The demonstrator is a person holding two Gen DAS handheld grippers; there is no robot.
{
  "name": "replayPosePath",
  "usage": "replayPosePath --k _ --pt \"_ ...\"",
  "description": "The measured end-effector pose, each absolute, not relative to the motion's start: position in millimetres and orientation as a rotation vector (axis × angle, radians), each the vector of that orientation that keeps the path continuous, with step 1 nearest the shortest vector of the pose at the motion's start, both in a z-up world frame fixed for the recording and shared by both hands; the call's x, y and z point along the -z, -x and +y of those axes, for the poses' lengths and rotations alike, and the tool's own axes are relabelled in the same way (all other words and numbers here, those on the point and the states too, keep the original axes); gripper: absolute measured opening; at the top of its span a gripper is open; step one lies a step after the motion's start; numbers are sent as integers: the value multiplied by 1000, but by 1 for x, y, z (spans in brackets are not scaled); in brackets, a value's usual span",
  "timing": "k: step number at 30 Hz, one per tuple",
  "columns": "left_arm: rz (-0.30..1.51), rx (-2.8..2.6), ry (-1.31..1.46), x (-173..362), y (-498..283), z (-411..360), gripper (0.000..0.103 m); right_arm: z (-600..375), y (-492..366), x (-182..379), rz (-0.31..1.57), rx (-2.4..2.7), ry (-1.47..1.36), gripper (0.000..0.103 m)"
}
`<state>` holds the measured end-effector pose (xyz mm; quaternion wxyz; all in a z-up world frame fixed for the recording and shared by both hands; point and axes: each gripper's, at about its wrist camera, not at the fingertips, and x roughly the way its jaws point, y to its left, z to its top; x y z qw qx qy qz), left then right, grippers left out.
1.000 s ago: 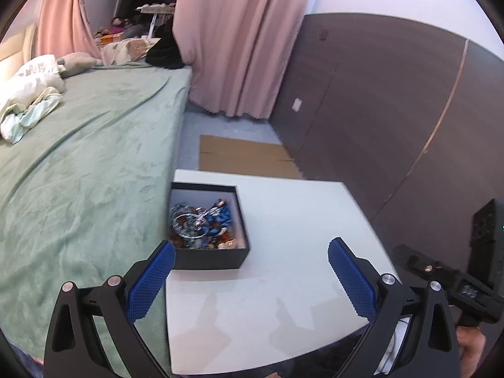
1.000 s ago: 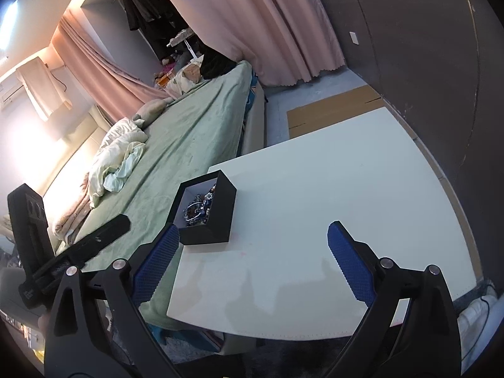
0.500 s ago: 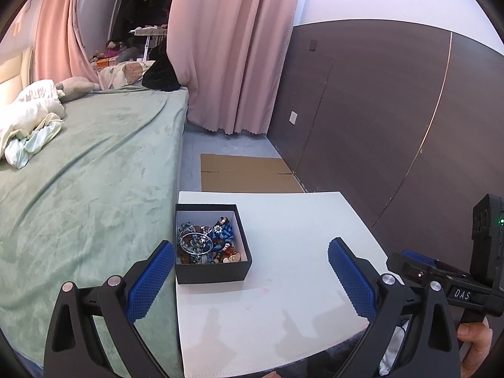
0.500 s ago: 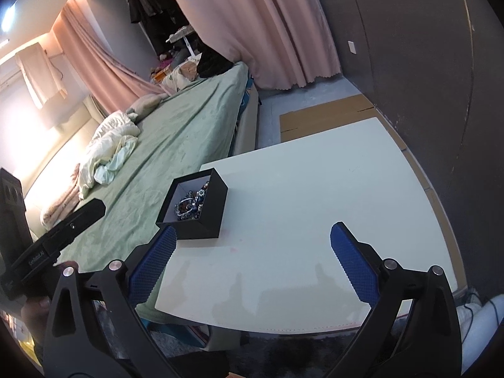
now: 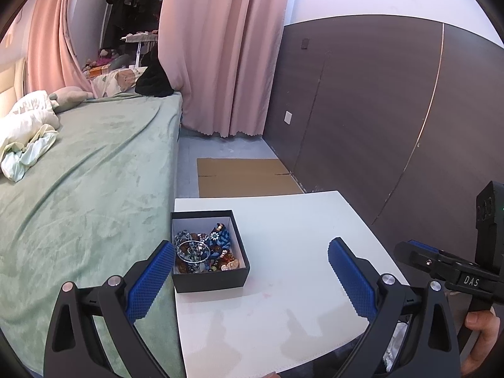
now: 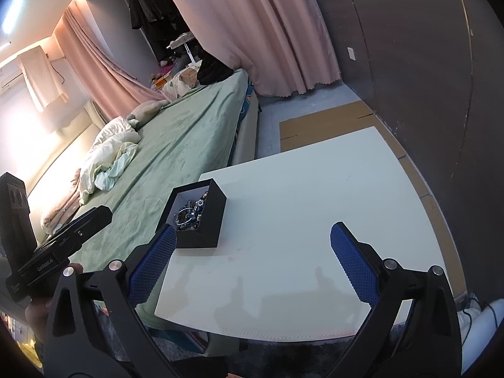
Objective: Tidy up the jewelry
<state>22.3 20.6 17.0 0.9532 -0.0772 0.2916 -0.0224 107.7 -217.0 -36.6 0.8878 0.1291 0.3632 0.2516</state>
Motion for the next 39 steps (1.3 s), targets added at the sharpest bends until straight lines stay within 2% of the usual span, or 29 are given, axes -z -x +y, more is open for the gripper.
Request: replayPosePath --k 39 --pt "578 24 161 -17 -13 19 94 -223 -103 34 730 -492 -236 98"
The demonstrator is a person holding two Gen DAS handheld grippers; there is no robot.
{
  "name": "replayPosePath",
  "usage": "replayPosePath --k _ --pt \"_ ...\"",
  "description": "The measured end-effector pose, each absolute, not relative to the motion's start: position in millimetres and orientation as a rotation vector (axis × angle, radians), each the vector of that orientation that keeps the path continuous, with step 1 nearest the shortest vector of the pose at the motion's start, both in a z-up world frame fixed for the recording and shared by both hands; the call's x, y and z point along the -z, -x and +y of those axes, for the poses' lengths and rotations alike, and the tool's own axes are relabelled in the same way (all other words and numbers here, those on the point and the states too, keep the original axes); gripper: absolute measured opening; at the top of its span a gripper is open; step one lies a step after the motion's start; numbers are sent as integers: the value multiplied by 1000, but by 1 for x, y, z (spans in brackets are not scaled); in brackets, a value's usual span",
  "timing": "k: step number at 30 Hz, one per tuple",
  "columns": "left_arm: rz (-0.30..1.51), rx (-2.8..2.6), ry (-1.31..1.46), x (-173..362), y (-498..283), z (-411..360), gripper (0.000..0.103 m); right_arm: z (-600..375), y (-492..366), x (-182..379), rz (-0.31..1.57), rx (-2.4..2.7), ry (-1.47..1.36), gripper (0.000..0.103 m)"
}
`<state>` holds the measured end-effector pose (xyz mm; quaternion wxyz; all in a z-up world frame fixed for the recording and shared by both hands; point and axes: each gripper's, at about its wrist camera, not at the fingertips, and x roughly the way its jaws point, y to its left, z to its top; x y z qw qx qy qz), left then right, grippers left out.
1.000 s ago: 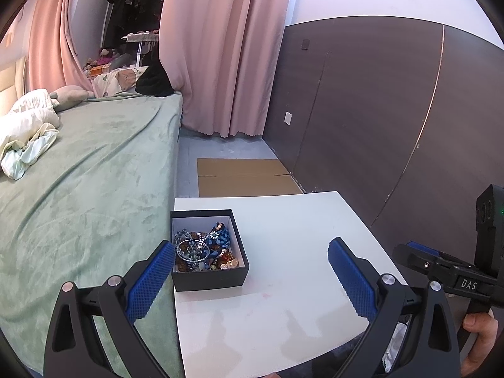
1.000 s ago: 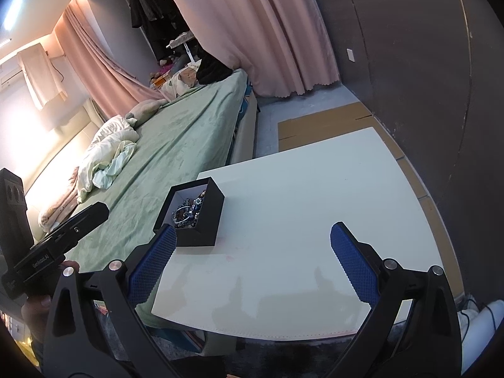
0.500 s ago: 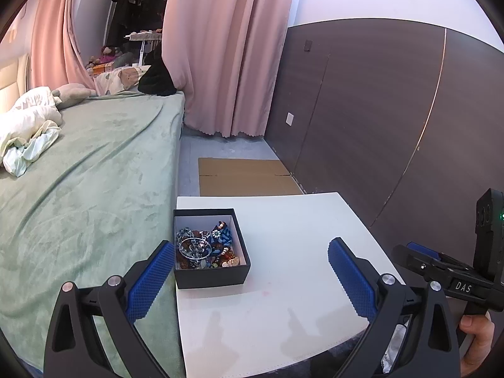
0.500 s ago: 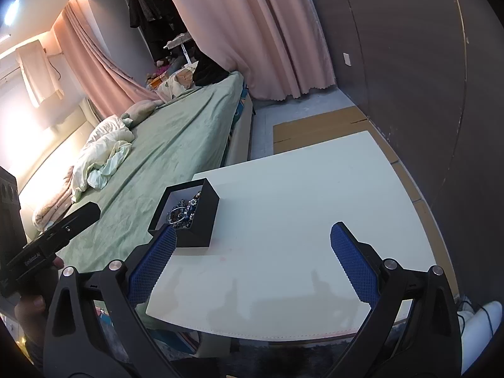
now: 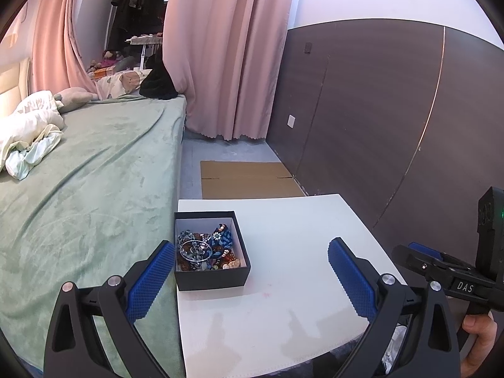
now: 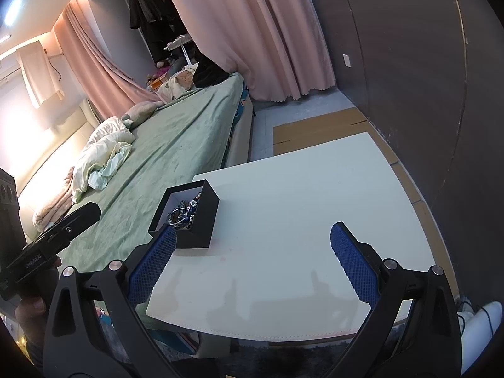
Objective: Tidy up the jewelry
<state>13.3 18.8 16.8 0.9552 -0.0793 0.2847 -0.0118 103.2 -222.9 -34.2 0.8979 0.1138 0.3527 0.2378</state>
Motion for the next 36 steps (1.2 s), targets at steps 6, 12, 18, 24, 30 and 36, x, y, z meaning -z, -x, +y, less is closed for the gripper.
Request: replayPosePath --k 6,12,18,24,30,36 --pt "580 17 156 -15 -15 18 94 -223 -104 35 730 -490 -222 98" --pt "584 13 154 -15 -15 18 94 -224 -104 37 737 -488 -219 98" --pt "590 5 145 -13 -16 19 94 -223 -104 36 739 -487 -219 98" --pt "599 5 142 -11 -16 21 94 -222 -105 36 739 -484 -225 98" --pt "601 8 141 -10 -14 22 94 -223 -106 39 746 -476 -232 98" --pt "601 5 144 -10 -15 23 94 -225 -105 40 749 -466 -241 98"
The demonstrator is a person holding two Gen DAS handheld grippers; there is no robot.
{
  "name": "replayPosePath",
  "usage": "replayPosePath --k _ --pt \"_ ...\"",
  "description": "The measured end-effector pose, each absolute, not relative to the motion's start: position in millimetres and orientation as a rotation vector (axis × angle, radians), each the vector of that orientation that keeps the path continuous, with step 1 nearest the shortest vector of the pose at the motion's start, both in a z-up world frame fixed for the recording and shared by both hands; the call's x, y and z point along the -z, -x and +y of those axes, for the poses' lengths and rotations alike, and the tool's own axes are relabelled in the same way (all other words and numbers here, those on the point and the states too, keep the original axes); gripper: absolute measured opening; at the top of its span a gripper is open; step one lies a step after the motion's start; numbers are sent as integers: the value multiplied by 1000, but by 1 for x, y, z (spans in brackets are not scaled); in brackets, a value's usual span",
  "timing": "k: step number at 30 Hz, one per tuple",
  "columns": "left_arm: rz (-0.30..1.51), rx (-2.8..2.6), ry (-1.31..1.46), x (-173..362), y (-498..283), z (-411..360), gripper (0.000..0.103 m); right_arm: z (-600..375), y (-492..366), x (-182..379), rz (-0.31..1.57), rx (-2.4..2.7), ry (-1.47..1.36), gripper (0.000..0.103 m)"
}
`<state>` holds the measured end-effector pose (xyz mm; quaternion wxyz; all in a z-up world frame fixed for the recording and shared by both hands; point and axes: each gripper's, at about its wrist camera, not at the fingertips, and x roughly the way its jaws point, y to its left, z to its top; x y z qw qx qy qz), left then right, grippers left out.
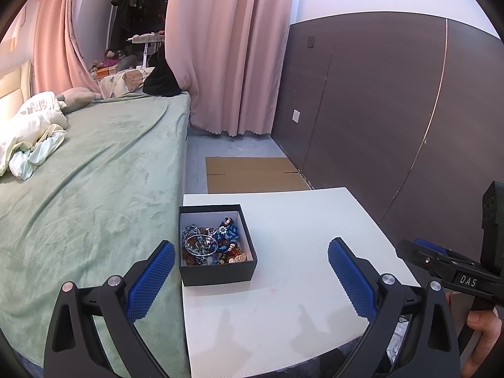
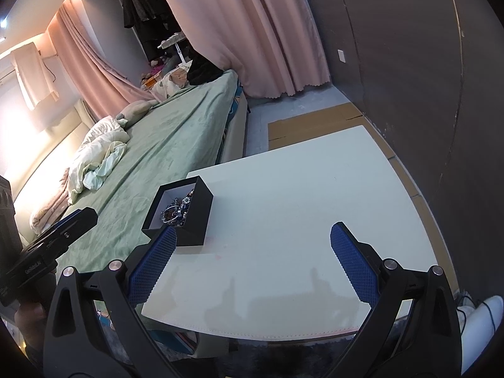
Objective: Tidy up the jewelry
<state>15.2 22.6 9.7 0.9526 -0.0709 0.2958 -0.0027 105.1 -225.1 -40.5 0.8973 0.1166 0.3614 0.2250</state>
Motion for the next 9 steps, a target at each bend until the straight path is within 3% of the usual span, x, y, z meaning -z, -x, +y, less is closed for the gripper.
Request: replayPosePath --k 9 --pt "611 -3 156 -7 -19 26 94 -224 -106 42 749 -465 -230 98"
